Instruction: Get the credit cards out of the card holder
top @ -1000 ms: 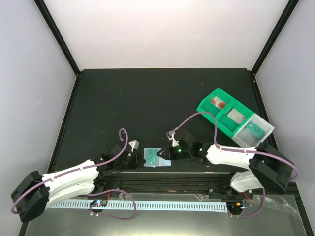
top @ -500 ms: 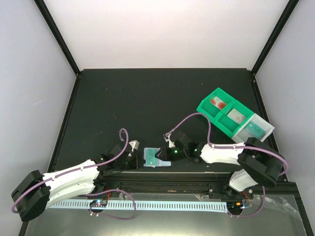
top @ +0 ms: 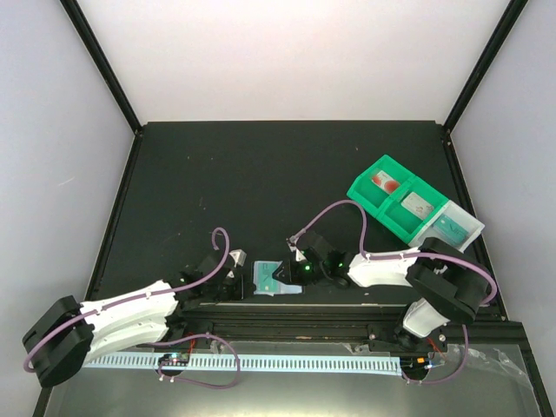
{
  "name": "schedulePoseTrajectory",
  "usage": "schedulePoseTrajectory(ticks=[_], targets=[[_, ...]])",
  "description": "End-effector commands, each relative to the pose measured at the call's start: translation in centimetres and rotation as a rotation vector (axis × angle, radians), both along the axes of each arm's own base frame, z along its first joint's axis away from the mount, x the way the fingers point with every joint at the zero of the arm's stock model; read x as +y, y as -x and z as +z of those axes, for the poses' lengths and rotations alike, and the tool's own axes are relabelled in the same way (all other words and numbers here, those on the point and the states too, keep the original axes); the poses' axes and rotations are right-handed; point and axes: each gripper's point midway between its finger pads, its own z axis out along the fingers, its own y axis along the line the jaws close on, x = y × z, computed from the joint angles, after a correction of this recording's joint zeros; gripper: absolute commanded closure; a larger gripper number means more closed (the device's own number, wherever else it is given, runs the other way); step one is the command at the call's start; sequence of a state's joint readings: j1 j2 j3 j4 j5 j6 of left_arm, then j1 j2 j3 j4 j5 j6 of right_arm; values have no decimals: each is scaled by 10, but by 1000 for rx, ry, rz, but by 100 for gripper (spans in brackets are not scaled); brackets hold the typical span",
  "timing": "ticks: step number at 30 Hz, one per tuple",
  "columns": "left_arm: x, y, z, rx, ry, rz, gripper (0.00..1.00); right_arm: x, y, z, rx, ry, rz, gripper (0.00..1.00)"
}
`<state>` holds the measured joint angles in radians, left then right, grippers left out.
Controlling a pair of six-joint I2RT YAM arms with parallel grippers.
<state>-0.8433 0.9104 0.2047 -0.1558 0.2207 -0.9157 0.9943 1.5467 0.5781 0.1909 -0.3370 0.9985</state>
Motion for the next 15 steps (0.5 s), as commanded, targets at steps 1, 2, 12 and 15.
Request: schedulePoseTrajectory(ticks=[1, 2, 12, 15], targets=[[-1, -5, 1, -20, -9, -2, 98, 6, -7, 3, -28, -13, -19, 77], [-1, -5, 1, -18, -13, -3, 98, 6, -7, 1, -27, -10, -20, 77], [2, -5, -4, -1, -43, -1, 98, 4, -10, -12, -23, 26, -35, 77], [3, -4, -5, 3, -46, 0, 98, 4, -10, -16, -20, 27, -35, 77]])
